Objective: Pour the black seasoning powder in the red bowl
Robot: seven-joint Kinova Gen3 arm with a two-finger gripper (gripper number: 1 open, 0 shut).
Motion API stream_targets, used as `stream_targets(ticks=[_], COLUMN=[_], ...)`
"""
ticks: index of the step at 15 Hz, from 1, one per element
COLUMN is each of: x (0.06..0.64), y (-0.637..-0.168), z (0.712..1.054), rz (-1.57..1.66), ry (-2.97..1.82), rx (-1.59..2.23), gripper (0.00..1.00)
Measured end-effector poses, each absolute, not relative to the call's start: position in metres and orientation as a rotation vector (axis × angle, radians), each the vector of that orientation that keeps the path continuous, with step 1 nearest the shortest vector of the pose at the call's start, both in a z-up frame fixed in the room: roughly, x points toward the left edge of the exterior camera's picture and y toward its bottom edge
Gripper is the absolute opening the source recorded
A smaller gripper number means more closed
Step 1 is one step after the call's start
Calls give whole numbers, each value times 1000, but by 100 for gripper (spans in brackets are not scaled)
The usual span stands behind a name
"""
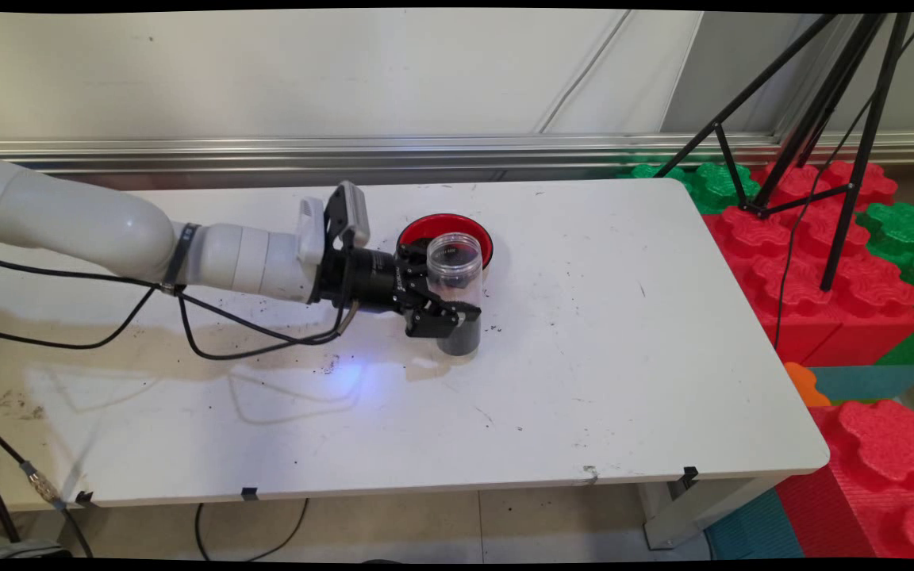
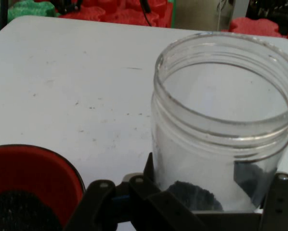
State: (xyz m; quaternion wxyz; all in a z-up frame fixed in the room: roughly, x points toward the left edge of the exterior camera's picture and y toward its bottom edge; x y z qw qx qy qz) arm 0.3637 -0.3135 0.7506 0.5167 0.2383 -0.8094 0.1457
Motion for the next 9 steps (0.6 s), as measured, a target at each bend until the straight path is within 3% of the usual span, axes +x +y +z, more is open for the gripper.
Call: stream_targets(ticks=[9], x=[380], y=[-321], z=[774], rz=[200], ry=[-1887], rx=[650], gripper=[0])
